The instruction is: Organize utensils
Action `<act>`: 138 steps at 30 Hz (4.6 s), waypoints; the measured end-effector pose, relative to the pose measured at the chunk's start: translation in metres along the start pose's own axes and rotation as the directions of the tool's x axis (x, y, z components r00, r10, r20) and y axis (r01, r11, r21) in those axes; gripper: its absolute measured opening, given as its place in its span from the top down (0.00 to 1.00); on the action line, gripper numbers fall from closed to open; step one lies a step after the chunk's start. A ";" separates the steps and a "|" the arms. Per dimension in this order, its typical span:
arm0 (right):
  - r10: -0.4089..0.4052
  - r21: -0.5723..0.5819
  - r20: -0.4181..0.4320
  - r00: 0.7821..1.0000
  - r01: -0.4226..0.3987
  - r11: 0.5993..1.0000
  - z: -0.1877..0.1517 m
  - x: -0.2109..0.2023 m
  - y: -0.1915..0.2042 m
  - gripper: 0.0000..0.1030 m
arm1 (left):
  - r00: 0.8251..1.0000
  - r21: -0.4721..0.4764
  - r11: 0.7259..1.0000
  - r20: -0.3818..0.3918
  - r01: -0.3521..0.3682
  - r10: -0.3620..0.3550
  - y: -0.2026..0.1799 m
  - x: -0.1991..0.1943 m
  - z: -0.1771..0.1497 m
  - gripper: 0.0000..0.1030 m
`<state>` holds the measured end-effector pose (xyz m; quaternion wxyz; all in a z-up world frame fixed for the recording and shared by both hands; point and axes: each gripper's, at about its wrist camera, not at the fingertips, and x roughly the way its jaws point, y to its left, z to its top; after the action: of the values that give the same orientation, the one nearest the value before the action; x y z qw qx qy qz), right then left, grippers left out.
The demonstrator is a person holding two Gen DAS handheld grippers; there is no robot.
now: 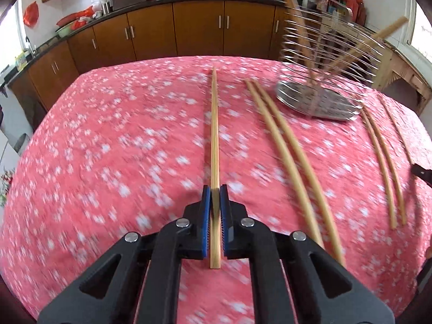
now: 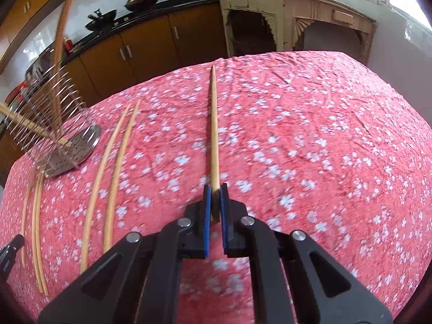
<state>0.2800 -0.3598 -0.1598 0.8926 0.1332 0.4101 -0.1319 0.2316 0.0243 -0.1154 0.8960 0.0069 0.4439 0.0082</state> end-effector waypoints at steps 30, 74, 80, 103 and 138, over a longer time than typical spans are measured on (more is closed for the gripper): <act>-0.066 -0.038 0.023 0.998 0.067 0.997 0.004 0.004 -0.009 0.92 | 0.998 0.057 0.997 0.029 0.053 -0.054 0.019 0.003 0.003 0.57; -0.048 -0.113 0.405 0.913 0.102 0.988 0.006 -0.118 0.000 0.92 | 0.920 0.042 0.997 0.384 0.070 -0.081 0.037 -0.110 -0.007 0.93; -0.016 -0.126 0.475 0.880 0.085 0.988 0.016 -0.142 0.005 0.92 | 0.866 0.016 0.997 0.494 0.076 -0.074 0.038 -0.140 0.004 0.93; 0.163 -0.173 0.624 0.764 -0.068 0.983 0.036 -0.230 0.023 0.93 | 0.755 -0.018 0.996 0.654 0.091 -0.057 0.041 -0.189 0.025 0.93; 0.433 -0.278 0.695 0.574 -0.341 0.898 0.122 -0.301 0.102 0.92 | 0.568 0.012 0.979 0.813 0.201 -0.127 -0.023 -0.267 0.142 0.93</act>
<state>0.2110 -0.2688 0.1609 0.9933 0.1033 -0.0216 0.0474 0.1826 -0.0051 0.1824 0.9957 -0.0679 -0.0151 -0.0610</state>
